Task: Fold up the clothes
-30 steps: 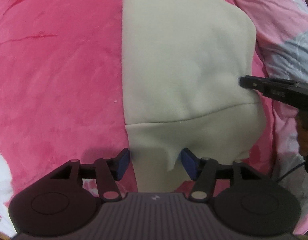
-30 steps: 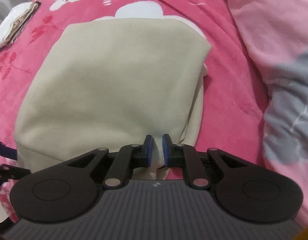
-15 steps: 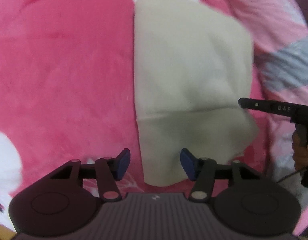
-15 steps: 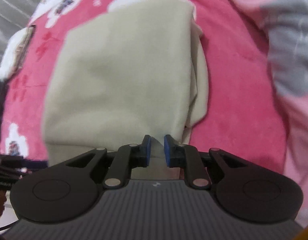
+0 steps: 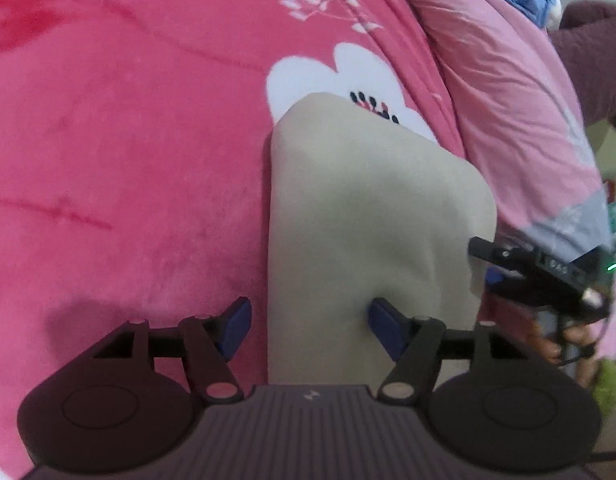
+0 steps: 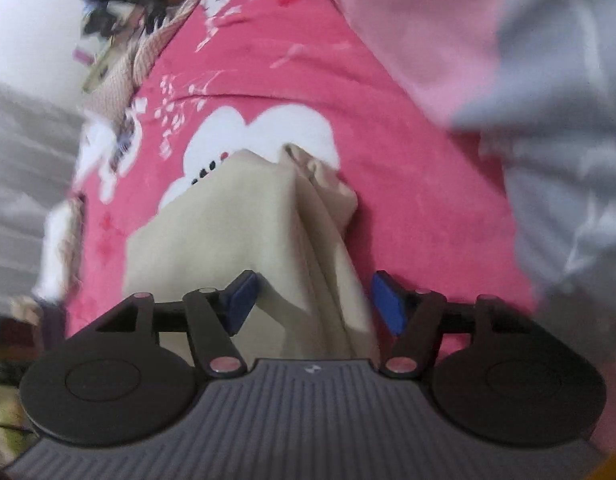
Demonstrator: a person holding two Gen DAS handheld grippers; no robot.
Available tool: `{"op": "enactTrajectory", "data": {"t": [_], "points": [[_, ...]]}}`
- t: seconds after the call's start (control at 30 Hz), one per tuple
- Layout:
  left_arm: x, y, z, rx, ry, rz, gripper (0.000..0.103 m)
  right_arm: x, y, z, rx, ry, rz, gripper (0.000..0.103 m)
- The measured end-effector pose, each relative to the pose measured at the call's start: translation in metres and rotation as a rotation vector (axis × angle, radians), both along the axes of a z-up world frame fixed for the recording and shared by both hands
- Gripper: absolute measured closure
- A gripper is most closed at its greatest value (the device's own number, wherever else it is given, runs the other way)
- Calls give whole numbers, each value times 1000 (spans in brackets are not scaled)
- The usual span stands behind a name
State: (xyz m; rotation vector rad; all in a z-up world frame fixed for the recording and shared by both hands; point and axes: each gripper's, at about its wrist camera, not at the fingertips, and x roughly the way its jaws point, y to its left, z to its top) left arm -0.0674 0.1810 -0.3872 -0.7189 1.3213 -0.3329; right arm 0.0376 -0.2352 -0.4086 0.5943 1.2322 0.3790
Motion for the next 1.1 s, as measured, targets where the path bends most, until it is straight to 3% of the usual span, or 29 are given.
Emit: {"op": "enactTrajectory", "data": {"t": [0.13,0.33,0.5,0.6,0.73,0.93,1.1], "points": [[12,2,-8,-61,-19,25,37,15,5,-11,109,7,-5,36],[39,-7,-20,-102,-19,14,35,50,19,-28,175,9,62,24],[13,-2,-22,-163,37,29,36,22,0,-32,258,82,76,25],[4,0,-25,-179,50,52,36,18,-3,-28,251,96,65,26],[16,-5,-24,-145,30,12,36,45,-2,-21,230,-17,-13,25],[25,-7,-29,-147,1,5,35,44,0,-33,256,-46,-3,22],[28,-11,-29,-149,-14,19,35,16,4,-32,252,-4,109,22]]}}
